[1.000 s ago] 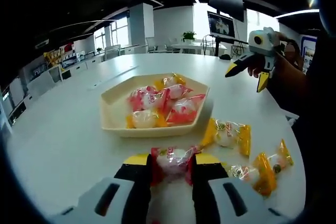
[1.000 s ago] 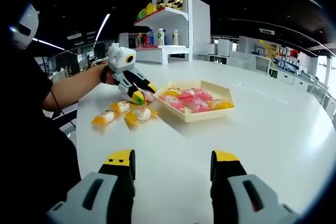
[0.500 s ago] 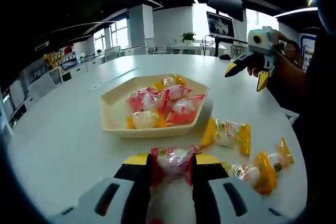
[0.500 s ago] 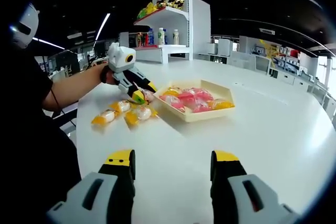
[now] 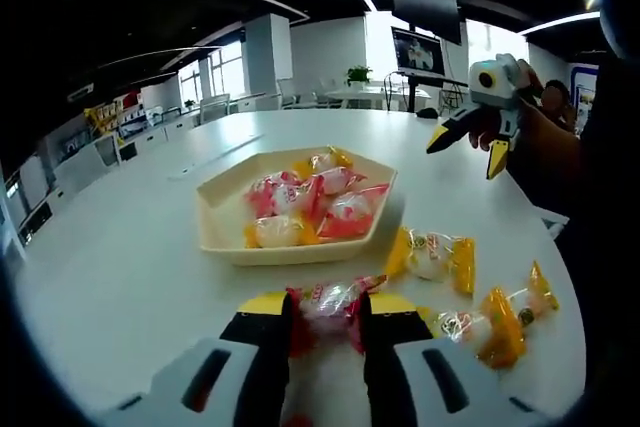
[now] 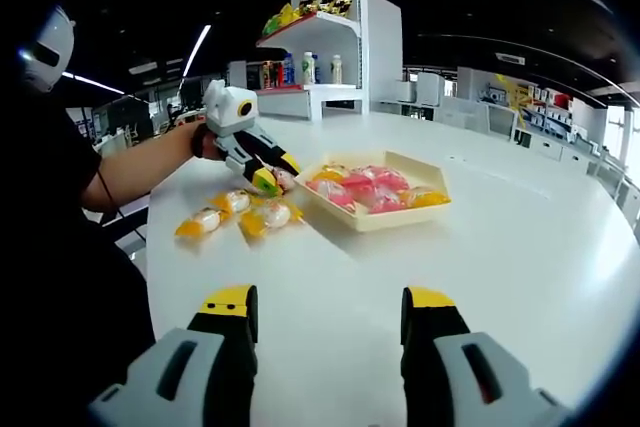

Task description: Pick up the marshmallows scattered on the table and place them into the bowl on the table

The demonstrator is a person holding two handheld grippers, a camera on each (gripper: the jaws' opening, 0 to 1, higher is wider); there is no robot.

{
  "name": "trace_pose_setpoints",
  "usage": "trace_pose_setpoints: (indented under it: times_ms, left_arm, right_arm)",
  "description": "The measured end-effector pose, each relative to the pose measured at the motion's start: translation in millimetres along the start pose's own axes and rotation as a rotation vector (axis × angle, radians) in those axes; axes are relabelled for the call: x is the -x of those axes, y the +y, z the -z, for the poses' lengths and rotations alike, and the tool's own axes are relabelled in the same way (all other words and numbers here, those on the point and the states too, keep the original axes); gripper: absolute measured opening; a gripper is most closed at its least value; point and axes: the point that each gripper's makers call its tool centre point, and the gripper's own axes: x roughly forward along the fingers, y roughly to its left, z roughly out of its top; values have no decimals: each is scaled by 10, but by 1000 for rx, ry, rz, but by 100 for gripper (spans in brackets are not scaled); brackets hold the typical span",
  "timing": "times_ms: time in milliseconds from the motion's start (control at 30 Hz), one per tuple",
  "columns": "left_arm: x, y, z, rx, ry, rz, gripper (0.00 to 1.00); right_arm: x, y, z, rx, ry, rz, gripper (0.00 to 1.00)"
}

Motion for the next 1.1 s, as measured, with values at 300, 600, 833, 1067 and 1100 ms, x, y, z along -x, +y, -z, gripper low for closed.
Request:
trace_pose_setpoints:
  times_ms: [300,600,833,1067,1100]
  left_arm:
    - [20,28,7,-2,8,-17,25]
    - [23,41,7,-30,15,-33,25]
    - [39,24,13,-45,15,-25,25]
    - [51,18,-4,-51,6,-23,25]
    - [53,18,-2,-52,6,-23,25]
  right_arm:
    - [11,-14,15,-6,0,4,57]
    - [5,-1,35,-6,2,0,57]
    - [15,-8,36,-8,0,3,57]
    - [16,-6,40,-8,0,2,57]
    - [16,-6,40,-9,0,2,57]
